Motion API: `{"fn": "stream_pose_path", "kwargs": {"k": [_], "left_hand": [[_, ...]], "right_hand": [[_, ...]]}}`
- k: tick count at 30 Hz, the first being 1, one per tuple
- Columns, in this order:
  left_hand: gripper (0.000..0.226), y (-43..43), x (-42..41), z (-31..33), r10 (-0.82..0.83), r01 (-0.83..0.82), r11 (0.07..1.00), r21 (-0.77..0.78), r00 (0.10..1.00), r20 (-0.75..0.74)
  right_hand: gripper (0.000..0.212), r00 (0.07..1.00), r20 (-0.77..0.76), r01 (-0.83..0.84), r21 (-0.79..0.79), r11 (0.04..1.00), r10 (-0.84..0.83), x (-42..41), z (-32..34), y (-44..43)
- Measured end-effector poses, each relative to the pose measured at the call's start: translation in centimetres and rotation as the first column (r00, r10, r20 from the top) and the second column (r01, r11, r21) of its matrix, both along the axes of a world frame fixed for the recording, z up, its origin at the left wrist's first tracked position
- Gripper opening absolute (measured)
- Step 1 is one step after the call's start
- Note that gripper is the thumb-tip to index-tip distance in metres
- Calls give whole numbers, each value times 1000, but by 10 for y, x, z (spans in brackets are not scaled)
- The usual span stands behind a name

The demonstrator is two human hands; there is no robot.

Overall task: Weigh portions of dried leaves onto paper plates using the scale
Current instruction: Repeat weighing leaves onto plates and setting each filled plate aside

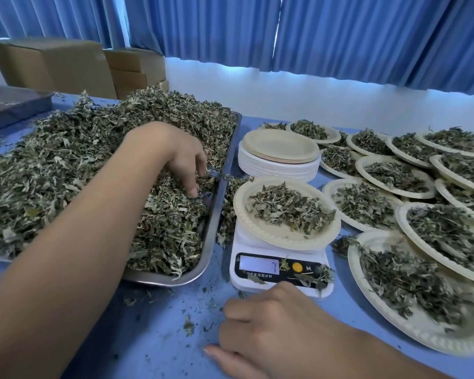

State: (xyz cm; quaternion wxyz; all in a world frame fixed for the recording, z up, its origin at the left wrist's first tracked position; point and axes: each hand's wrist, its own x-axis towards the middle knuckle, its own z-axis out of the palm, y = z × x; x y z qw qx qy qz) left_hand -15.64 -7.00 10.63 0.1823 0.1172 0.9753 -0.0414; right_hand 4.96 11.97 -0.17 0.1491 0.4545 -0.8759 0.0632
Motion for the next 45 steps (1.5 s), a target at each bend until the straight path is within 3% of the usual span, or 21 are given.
{"fn": "stream_pose_path", "kwargs": {"k": [11,15,18,20,21,23,25,26,29,34,40,45], "left_hand": [[38,25,2,-22,-149,147,981,-128,989,-1],[28,23,4,-13,-118,120,992,31,991,-69],[11,27,5,-2,-132,195,942,273,963,-234],[11,36,10,3,-150,252,908,336,942,-301],[12,41,13,4,-171,269,904,332,940,-295],[19,51,19,0,-228,286,916,283,948,-221],[26,57,22,-6,-260,289,927,237,954,-146],[30,59,23,-9,-267,292,931,218,954,-136],[40,65,25,-14,-259,283,943,176,955,-147],[23,74,26,-20,-222,251,958,136,956,-194],[31,82,24,-10,-81,200,887,415,954,-288],[26,113,12,22,1,199,818,540,938,-347]], "right_hand": [[42,1000,0,-14,-7,1000,14,2,-1,0],[44,998,-58,-11,-97,995,5,6,1,0],[45,992,-109,16,-377,926,-62,6,12,6],[42,967,-119,131,-521,844,-224,-1,27,20],[37,929,-96,251,-545,800,-357,-7,37,30],[25,758,17,576,-485,658,-652,-24,56,54],[25,557,100,805,-310,506,-824,-42,67,81],[28,504,171,857,-218,467,-846,-51,70,91],[34,443,455,886,-88,456,-773,-64,69,97],[43,477,474,867,-117,485,-740,-81,53,91],[16,511,641,859,-352,373,-572,-97,79,121],[16,463,673,886,-331,325,-577,-119,124,157]]}}
